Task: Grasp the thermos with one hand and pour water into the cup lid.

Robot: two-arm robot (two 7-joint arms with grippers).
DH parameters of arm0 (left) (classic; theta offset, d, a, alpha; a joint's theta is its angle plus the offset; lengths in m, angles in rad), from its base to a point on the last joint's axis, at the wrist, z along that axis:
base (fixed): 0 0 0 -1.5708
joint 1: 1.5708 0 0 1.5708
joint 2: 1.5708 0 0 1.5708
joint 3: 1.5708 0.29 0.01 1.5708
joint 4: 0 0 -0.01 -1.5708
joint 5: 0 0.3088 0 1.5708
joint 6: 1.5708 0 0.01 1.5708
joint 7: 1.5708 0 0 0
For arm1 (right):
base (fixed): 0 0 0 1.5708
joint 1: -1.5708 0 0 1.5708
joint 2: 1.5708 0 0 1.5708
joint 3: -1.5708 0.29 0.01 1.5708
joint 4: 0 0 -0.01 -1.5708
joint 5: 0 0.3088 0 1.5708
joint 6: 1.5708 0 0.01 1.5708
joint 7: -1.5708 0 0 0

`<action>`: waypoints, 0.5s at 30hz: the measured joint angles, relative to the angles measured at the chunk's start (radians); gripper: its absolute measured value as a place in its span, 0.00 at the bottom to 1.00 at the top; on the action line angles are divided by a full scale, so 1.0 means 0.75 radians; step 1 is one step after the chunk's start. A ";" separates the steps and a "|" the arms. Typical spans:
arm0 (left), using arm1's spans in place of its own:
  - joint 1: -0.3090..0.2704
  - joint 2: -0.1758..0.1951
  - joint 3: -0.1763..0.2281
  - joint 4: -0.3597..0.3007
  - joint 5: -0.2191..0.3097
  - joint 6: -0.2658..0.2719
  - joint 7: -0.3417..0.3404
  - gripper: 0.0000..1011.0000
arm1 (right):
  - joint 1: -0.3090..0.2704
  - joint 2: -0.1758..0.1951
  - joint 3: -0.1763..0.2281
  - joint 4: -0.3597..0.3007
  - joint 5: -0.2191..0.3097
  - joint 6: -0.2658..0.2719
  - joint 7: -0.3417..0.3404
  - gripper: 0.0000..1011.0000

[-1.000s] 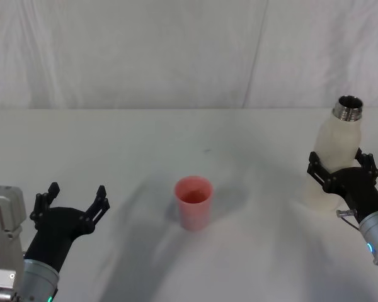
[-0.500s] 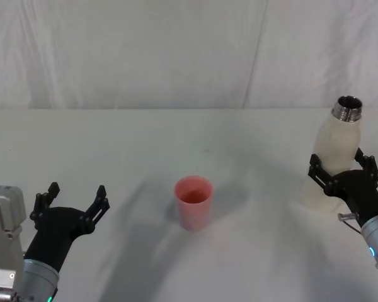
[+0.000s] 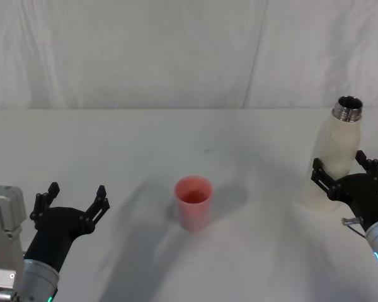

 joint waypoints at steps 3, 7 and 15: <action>0.000 0.000 0.000 0.000 0.000 0.000 0.000 0.99 | -0.007 0.005 0.002 -0.010 -0.001 0.005 0.001 0.99; 0.000 0.000 0.000 0.000 0.000 0.000 0.000 0.99 | -0.021 0.011 0.007 -0.028 -0.001 0.013 0.004 0.99; 0.000 0.000 0.000 0.000 0.000 0.000 0.000 0.99 | -0.052 0.019 0.018 -0.062 0.009 0.022 0.006 0.99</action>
